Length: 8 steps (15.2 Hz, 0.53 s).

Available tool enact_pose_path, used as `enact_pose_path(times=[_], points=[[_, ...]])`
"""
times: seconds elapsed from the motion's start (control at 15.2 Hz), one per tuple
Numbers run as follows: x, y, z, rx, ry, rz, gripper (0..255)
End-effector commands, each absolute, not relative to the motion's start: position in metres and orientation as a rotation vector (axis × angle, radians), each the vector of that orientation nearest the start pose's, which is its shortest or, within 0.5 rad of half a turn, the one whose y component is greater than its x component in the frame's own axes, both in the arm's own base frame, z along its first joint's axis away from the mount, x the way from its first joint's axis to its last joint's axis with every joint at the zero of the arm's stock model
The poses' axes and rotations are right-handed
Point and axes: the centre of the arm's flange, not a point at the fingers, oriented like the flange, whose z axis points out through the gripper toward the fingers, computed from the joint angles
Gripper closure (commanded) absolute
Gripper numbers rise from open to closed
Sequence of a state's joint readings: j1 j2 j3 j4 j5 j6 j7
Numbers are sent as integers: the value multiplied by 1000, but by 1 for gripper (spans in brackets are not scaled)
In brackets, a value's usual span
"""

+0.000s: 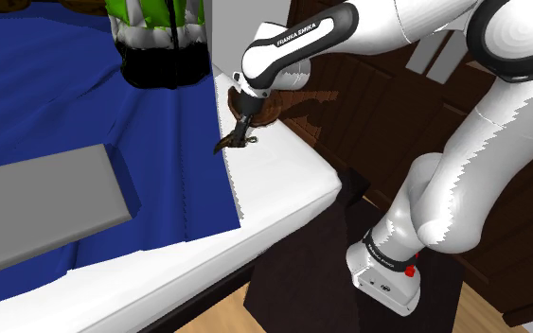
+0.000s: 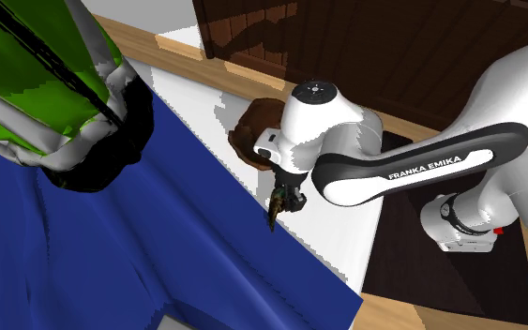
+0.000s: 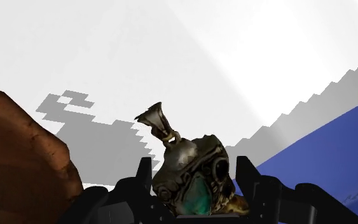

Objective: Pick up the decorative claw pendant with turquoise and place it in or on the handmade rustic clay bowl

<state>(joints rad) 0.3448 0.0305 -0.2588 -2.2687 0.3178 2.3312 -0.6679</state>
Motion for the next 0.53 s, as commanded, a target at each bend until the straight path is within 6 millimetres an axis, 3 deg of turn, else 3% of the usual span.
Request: enact_pose_path(times=[0.0, 0.46], points=[[523, 49, 357, -2827, -777, -142, 255], [523, 49, 394, -2827, -777, -142, 255]])
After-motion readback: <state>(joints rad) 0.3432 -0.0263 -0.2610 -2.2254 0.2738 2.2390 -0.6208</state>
